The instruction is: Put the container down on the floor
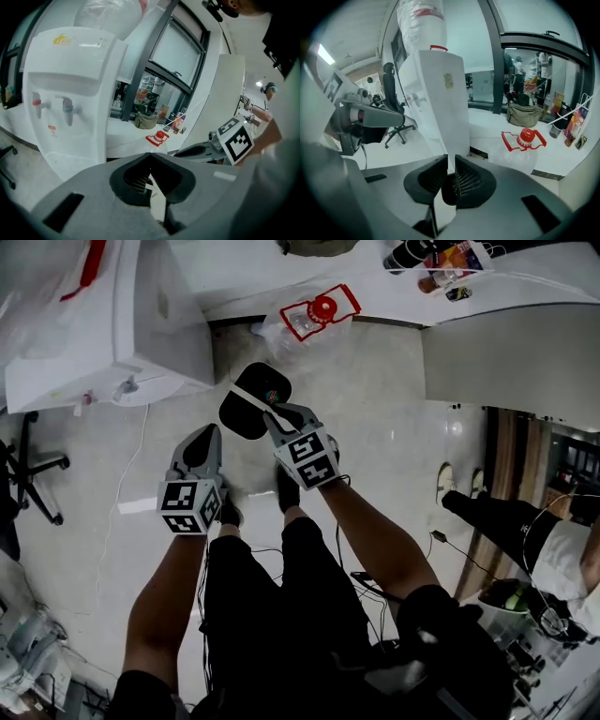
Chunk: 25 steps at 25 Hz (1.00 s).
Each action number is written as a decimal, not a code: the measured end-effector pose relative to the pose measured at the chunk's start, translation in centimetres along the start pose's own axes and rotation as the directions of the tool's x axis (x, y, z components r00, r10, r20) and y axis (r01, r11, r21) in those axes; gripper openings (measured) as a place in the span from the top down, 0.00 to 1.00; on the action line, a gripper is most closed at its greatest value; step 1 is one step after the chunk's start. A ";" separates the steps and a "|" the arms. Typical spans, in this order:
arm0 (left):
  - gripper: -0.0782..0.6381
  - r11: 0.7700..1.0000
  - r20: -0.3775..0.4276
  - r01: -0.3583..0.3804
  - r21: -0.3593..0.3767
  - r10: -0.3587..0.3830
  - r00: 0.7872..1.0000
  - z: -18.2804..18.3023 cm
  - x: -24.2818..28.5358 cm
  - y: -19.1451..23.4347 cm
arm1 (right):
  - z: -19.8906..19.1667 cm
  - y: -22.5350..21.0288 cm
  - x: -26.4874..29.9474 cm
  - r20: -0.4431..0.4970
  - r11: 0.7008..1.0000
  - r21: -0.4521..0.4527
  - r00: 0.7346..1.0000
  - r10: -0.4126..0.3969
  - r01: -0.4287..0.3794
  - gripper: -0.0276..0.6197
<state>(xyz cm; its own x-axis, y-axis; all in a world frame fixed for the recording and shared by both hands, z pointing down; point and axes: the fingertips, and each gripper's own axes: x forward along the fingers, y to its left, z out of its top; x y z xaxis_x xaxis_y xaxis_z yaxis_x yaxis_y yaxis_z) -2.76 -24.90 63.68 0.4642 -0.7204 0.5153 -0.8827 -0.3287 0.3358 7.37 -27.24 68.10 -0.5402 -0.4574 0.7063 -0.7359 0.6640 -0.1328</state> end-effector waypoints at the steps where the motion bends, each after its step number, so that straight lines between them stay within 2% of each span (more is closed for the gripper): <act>1: 0.88 1.000 0.001 0.003 0.012 -0.003 1.000 0.5 -0.4 -0.5 | 0.6 0.2 -0.6 0.007 1.000 -0.009 1.000 0.011 -0.011 0.88; 6: 0.88 1.000 0.045 -0.019 0.021 0.018 0.999 3.4 -3.3 -2.0 | 3.8 1.7 -4.3 0.033 1.000 0.013 0.999 0.016 -0.016 0.92; 11: 0.88 0.991 0.058 -0.011 0.130 0.004 0.998 5.7 -6.1 -4.2 | 6.2 4.5 -7.9 0.057 0.998 -0.019 0.997 0.058 -0.057 0.94; 14: 0.88 0.993 0.066 -0.006 0.114 -0.002 0.998 7.2 -7.7 -4.6 | 8.0 5.6 -10.1 0.077 0.997 -0.031 0.995 0.069 -0.067 0.94; 18: 0.88 0.993 0.102 -0.002 0.122 -0.010 0.995 10.1 -10.2 -5.6 | 10.8 6.3 -13.2 0.116 0.998 -0.035 0.992 0.057 -0.054 0.94; 21: 0.88 0.986 0.133 -0.002 0.169 -0.021 0.991 12.6 -12.1 -7.0 | 13.2 6.6 -15.7 0.154 0.999 -0.035 0.987 0.039 -0.034 0.94; 23: 0.88 0.979 0.172 -0.002 0.204 -0.034 0.985 14.4 -13.3 -8.0 | 14.8 6.9 -17.4 0.188 0.998 -0.066 0.982 0.034 -0.022 0.94; 25: 0.88 0.981 0.176 0.001 0.195 -0.036 0.984 15.5 -14.4 -8.7 | 16.4 7.5 -19.0 0.221 0.995 -0.102 0.974 0.041 -0.019 0.94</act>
<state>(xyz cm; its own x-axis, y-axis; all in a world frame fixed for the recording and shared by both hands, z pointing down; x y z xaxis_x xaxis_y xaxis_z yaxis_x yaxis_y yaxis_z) -2.86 -21.13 41.11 0.4756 -0.8046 0.3557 -0.8796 -0.4420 0.1762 5.44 -23.30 42.30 -0.6466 -0.5491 0.5294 -0.6800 0.7294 -0.0740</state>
